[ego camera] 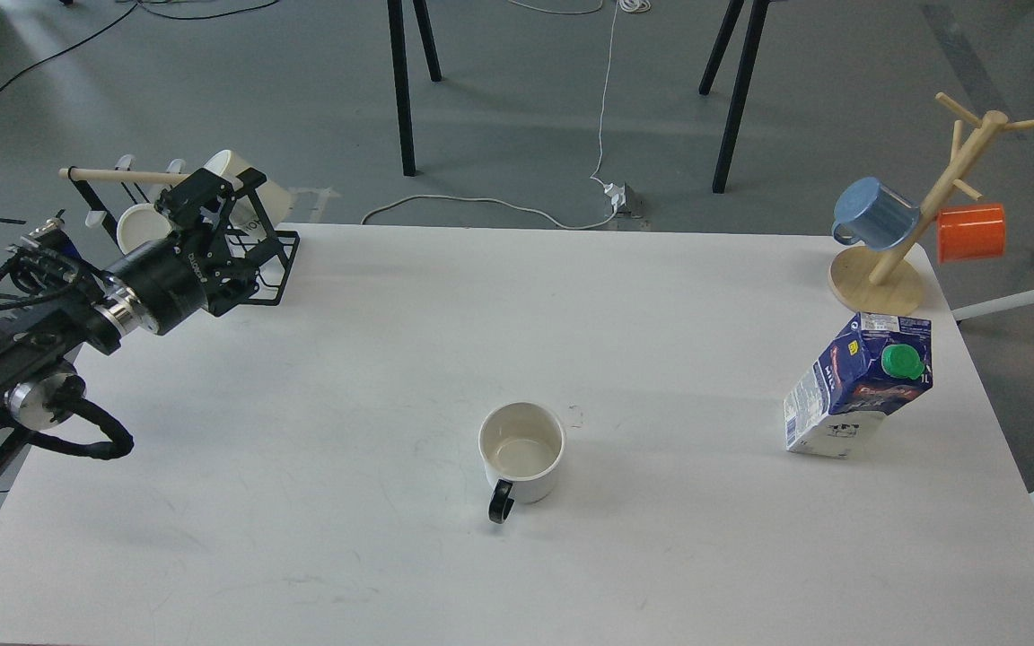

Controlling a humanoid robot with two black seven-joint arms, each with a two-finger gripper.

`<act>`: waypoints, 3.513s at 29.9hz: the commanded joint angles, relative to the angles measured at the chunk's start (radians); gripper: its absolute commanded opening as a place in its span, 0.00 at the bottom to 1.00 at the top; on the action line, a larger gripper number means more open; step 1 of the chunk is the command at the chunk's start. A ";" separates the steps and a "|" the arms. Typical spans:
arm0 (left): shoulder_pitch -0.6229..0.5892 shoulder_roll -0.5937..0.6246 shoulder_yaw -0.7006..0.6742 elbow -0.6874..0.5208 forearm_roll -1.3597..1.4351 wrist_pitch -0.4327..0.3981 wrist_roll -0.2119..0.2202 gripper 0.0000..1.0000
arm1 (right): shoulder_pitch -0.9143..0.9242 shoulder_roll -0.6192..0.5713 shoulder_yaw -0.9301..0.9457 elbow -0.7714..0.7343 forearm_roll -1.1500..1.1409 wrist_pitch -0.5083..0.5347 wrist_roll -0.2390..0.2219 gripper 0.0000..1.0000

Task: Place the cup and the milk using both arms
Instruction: 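Retract the left gripper and bring the right gripper toward the milk carton, then grasp the blue-and-white milk carton with the right gripper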

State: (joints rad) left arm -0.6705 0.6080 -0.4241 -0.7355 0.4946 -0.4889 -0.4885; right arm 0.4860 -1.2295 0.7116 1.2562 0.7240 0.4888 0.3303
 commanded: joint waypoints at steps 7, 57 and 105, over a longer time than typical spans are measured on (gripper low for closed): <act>-0.001 0.019 0.002 0.001 0.093 0.000 0.000 0.99 | -0.225 -0.013 -0.012 -0.199 -0.232 0.000 0.125 1.00; 0.135 -0.036 0.005 -0.004 0.127 0.000 0.000 0.99 | -0.618 0.639 -0.004 0.098 -0.118 0.000 0.138 1.00; 0.219 -0.105 0.005 0.004 0.128 0.000 0.000 0.99 | -0.485 0.757 0.020 -0.024 -0.109 0.000 0.151 0.99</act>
State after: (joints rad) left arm -0.4609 0.5132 -0.4199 -0.7321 0.6218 -0.4884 -0.4887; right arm -0.0174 -0.4800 0.7384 1.2434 0.6161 0.4887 0.4818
